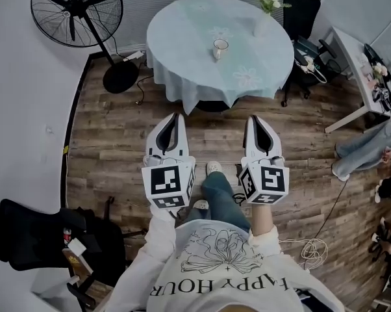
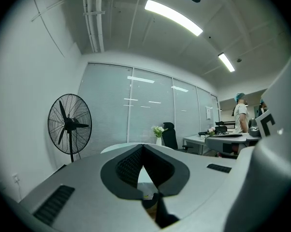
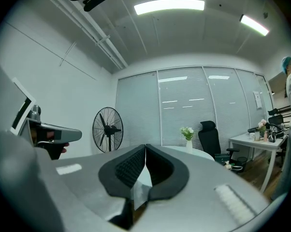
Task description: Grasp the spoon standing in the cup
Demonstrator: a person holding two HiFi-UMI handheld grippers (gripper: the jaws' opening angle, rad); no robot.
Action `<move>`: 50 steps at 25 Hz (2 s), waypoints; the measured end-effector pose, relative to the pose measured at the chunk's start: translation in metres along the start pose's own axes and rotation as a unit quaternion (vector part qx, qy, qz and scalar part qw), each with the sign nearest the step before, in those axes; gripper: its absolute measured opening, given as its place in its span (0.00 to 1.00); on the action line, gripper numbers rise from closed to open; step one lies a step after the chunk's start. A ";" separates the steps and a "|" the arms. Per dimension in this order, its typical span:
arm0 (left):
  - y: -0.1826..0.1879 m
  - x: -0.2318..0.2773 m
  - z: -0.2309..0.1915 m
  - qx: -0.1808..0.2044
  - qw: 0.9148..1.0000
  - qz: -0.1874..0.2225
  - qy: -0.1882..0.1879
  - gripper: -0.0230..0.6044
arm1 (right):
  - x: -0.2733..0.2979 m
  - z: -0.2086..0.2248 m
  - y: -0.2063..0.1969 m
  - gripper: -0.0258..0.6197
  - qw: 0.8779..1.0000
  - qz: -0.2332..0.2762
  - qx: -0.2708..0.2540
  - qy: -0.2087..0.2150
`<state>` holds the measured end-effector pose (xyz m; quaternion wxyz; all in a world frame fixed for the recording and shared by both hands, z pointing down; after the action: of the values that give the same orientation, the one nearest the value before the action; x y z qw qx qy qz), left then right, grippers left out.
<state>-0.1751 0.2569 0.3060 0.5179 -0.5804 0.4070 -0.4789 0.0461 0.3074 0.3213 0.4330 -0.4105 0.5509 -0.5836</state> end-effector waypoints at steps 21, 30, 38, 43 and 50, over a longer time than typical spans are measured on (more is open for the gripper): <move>0.030 0.180 0.042 0.003 0.999 0.004 0.046 0.04 | 0.166 0.136 0.012 0.15 0.998 0.006 0.006 0.061; 0.033 0.249 0.056 0.003 0.998 -0.003 0.065 0.04 | 0.230 0.183 0.005 0.19 0.996 -0.006 0.009 0.088; 0.031 0.281 0.057 0.003 0.997 -0.017 0.071 0.04 | 0.264 0.201 -0.003 0.24 0.994 -0.030 0.006 0.109; 0.022 0.297 0.053 0.002 0.996 -0.034 0.078 0.04 | 0.280 0.204 -0.012 0.26 0.992 -0.046 0.006 0.119; 0.018 0.328 0.045 0.006 0.997 -0.041 0.068 0.04 | 0.308 0.207 -0.024 0.30 0.989 -0.063 0.002 0.130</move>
<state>-0.0615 -0.0532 0.3319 0.4729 -0.5596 0.4140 -0.5402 0.1536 -0.0469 0.3575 0.3207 -0.3640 0.5742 -0.6596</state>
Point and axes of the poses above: the fingertips, and each gripper's own axes: x forward along the fingers, z to its right, y out of its top, the point moved 9 cm from there along -x, backward along the fingers, and after that the axes turned 15 degrees about y, right-handed, at the moved point
